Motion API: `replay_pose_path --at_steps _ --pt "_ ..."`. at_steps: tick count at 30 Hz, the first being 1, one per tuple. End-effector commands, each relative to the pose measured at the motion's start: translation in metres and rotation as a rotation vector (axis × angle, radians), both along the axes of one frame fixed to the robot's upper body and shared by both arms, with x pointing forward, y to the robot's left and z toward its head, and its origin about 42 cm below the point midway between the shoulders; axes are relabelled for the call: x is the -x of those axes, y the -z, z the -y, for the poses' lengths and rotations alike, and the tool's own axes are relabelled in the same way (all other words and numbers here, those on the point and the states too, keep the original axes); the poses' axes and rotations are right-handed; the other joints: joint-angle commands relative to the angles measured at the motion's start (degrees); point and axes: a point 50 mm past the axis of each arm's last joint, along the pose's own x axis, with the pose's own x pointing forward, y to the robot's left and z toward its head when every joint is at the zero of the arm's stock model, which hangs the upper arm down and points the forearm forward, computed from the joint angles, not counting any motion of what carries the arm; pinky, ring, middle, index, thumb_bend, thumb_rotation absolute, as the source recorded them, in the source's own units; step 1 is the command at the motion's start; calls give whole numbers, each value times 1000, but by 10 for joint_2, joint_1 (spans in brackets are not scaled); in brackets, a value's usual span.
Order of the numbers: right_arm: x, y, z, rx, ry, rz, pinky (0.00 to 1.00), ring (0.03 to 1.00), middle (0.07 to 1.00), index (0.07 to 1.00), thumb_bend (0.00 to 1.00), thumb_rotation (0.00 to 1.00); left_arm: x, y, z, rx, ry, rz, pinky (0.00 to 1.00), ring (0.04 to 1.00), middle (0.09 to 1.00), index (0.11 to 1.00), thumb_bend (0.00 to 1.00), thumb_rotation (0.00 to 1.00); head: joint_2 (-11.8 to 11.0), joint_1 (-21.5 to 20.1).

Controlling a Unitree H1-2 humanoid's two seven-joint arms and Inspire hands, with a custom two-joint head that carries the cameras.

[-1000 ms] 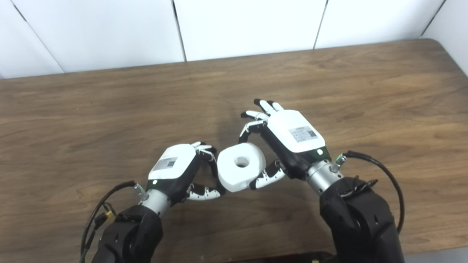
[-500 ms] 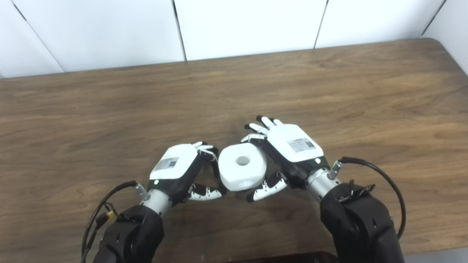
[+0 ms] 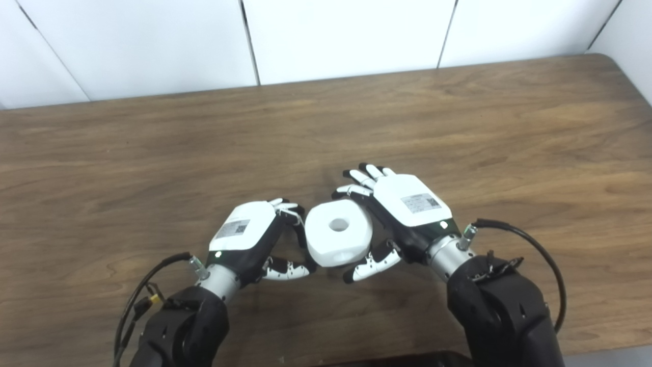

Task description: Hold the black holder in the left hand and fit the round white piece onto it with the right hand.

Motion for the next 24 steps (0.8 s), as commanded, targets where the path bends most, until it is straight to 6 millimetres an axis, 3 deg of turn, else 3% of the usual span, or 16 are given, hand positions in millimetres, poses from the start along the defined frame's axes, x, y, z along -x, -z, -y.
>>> replay_pose_path --at_steps 1,17,24 --pt "-2 -12 -1 -19 -11 60 1000 1000 956 839 920 362 7 13 5 -9 35 -94 918 925 839 488 518 49 -1 1" --pt "-7 -54 13 -48 47 109 1000 1000 1000 943 962 469 4 17 2 -24 40 -92 909 921 835 488 518 49 -6 2" --pt "-10 -54 21 -34 88 90 1000 1000 1000 936 958 464 3 19 0 -20 26 -85 896 904 826 488 518 48 -9 9"
